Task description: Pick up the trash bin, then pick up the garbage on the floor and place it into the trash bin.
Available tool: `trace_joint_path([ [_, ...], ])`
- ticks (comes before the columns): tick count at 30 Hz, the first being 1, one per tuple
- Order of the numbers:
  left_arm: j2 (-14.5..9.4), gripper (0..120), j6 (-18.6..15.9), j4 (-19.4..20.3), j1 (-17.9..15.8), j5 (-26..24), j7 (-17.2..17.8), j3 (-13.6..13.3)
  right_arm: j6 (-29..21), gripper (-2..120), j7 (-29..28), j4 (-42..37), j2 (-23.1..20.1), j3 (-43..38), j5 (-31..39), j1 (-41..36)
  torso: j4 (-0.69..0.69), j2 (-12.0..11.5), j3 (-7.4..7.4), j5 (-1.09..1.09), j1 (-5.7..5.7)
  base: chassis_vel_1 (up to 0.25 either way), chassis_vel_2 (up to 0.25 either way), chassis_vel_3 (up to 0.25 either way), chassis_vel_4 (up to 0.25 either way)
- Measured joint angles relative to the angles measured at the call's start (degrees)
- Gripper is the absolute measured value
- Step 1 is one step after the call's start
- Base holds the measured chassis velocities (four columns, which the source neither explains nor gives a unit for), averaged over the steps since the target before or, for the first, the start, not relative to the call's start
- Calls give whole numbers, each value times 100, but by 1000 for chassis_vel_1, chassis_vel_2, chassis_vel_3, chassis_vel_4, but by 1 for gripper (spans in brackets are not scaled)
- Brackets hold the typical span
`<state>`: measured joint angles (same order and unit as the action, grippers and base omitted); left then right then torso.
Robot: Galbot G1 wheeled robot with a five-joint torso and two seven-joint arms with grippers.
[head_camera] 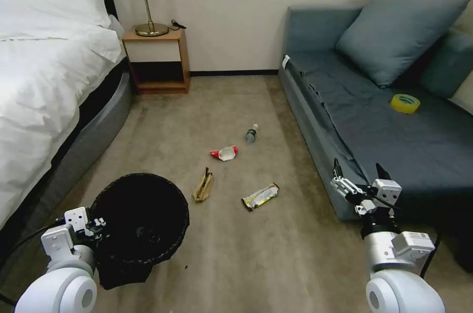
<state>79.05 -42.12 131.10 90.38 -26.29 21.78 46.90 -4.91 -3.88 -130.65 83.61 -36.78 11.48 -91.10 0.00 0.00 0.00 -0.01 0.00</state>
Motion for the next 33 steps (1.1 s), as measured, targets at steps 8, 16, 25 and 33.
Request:
trace_joint_path([
  [8, -27, 2, 0, -46, -28, -55, -2, 73, -4, 100, 2, 36, 36, 78, -55, 12, 1, 0, 0, 2, 0, -184, 166, 182, -164],
  [16, -32, 2, -1, -108, -94, -107, -12, 120, -5, 100, 0, 78, 48, 210, -101, 37, 1, 0, 0, 1, 0, -149, 157, 151, -153],
  [25, -48, 2, -1, -191, -161, -188, -8, 197, 21, 100, 3, 129, 54, 302, -208, 67, 0, 0, 0, 1, 0, -84, 88, 82, -83],
  [33, -78, 2, -2, -287, -300, -245, -8, 235, 42, 100, -9, 146, 16, 356, -197, 104, 0, 0, 0, 1, 0, -15, 19, 10, -15],
])
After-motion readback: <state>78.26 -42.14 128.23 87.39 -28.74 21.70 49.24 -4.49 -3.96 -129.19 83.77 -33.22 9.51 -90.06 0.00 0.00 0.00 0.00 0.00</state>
